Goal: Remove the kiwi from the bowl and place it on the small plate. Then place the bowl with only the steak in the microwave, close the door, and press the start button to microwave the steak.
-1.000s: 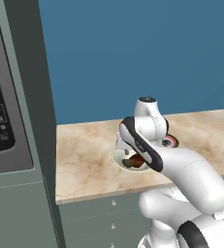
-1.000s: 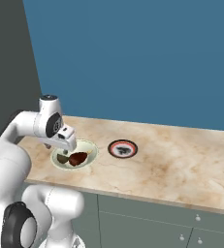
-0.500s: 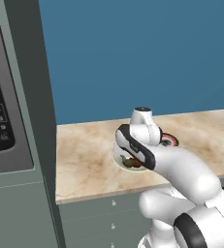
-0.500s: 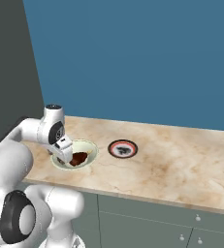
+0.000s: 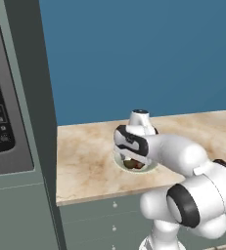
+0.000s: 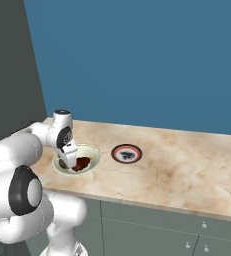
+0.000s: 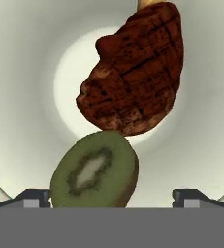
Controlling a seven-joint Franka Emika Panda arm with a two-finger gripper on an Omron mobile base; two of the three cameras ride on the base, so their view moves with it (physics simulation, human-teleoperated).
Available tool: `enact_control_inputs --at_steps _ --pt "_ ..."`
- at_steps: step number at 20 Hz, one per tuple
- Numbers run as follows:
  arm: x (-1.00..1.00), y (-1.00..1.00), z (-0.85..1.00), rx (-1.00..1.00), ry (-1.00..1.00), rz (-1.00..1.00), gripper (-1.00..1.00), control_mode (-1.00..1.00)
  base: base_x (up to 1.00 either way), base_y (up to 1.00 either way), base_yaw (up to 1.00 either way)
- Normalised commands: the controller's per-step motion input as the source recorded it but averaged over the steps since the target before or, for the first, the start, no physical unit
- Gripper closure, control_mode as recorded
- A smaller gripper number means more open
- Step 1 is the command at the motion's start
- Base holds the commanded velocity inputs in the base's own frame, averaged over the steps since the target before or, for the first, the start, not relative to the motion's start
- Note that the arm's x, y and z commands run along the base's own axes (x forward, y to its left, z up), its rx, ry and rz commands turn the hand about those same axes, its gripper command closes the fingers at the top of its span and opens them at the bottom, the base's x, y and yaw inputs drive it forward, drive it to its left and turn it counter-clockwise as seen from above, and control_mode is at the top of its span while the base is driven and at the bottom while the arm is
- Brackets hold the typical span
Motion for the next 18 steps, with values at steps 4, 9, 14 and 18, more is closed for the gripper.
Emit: enact_control_inputs --at_steps 4,9,14,18 --pt "0.24 0.00 -0.29 0.00 0.09 -0.12 -1.00 -1.00 0.00 0.00 0.00" --pt "-0.04 0.15 -0.36 0.00 0.02 -0.08 -1.00 -1.00 0.00 0.00 0.00" --pt "-0.09 0.23 -0.18 0.00 0.03 -0.09 1.00 -1.00 0.00 0.00 0.00" --pt "-0.12 -0.09 0.14 0.01 -0.01 -0.09 1.00 -1.00 0.00 0.00 0.00"
